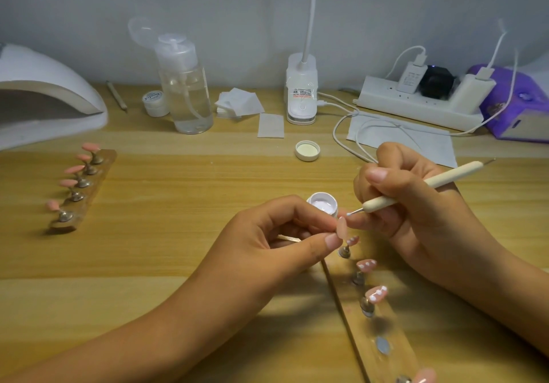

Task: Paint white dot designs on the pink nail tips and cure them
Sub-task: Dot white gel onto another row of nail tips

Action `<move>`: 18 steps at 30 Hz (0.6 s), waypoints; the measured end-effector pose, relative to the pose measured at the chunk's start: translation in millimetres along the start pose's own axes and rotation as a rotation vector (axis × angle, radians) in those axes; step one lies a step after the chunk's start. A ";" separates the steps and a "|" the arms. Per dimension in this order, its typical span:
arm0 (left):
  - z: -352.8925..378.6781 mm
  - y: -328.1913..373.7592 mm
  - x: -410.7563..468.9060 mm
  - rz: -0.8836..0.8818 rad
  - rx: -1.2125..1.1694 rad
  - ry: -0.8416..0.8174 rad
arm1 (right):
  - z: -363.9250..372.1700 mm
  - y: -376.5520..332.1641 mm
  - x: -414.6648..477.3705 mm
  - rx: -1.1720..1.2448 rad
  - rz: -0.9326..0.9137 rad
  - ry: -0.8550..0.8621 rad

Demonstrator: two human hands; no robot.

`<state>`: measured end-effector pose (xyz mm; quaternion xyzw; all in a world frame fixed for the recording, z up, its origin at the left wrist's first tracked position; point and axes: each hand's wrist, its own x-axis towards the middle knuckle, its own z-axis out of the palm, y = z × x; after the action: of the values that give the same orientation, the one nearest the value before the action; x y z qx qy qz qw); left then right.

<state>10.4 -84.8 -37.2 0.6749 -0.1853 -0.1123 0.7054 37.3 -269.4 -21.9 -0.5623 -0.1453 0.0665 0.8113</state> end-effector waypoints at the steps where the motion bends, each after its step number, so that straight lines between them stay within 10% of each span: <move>1: 0.2 0.1 0.1 0.001 -0.001 0.001 | 0.2 0.2 0.1 0.008 0.006 -0.008; 18: 0.8 2.0 -0.8 -0.010 0.010 0.009 | 3.3 -1.4 -0.4 -0.005 0.020 0.010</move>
<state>9.2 -85.0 -35.3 0.6799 -0.1791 -0.1118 0.7022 35.9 -267.0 -19.5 -0.5662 -0.1355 0.0714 0.8099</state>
